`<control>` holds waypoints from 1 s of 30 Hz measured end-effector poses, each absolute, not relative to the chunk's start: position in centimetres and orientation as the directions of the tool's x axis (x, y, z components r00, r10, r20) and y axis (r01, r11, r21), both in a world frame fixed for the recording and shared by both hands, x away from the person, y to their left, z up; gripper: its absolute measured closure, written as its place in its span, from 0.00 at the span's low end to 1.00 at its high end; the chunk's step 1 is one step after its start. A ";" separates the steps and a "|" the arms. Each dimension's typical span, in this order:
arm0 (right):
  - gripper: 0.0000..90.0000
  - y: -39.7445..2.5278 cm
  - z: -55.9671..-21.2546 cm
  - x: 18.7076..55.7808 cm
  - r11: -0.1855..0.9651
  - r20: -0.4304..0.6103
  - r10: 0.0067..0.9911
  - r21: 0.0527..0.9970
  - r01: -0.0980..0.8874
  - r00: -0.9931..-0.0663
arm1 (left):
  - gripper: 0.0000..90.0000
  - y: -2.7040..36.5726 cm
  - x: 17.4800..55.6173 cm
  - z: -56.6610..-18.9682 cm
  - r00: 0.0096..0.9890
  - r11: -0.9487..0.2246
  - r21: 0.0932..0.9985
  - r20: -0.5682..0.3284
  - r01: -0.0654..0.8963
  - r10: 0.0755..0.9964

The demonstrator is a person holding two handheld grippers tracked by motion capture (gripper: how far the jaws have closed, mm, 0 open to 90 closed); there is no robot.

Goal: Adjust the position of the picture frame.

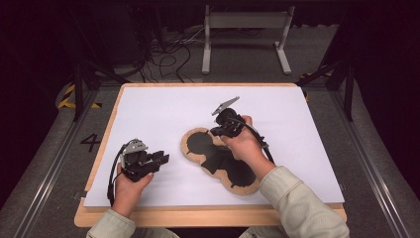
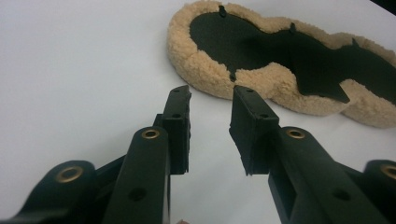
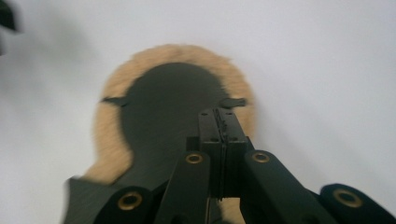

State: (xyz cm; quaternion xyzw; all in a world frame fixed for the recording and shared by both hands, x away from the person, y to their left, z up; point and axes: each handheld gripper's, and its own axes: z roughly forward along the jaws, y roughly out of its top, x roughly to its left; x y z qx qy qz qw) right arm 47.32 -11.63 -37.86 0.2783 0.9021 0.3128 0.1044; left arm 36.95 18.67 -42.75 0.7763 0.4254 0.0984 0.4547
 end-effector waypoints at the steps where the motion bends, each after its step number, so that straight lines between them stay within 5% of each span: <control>1: 1.00 -11.6 -37.5 46.5 0.662 -0.011 0.543 0.621 0.420 -0.840 | 0.74 18.7 37.0 -42.7 0.618 -0.226 0.791 -0.229 0.568 0.752; 11: 1.00 -12.8 -36.9 39.8 0.705 0.046 0.391 0.627 0.331 -0.919 | 0.70 18.2 37.5 -42.7 0.623 -0.224 0.791 -0.237 0.569 0.746; 20: 1.00 -14.8 -38.1 35.5 0.681 0.022 0.382 0.670 0.297 -0.924 | 0.69 17.9 37.8 -42.9 0.627 -0.232 0.789 -0.234 0.569 0.743; 30: 1.00 -14.5 -39.8 34.5 0.745 0.018 0.348 0.602 0.288 -0.937 | 0.68 17.9 37.8 -42.9 0.623 -0.228 0.789 -0.235 0.571 0.746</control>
